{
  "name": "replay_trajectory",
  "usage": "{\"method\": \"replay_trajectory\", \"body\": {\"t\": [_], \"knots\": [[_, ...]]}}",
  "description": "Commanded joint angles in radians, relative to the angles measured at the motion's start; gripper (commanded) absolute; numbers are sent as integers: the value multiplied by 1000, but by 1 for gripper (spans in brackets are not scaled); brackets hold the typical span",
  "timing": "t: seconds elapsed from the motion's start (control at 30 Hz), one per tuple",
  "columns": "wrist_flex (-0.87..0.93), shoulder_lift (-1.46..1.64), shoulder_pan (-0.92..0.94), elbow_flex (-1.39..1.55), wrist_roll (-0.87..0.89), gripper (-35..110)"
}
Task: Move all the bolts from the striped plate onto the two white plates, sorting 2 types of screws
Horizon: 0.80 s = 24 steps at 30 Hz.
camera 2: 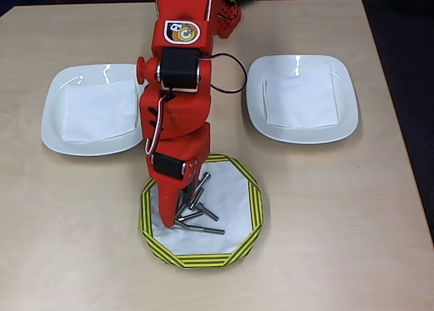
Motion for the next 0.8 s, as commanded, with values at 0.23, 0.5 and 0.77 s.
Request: {"method": "replay_trajectory", "body": {"t": [0.23,0.5,0.77], "knots": [[49,-100,21,-170,55,18],[49,-152,20,-181,117,15],[35,-204,26,-199,206,0]]}}
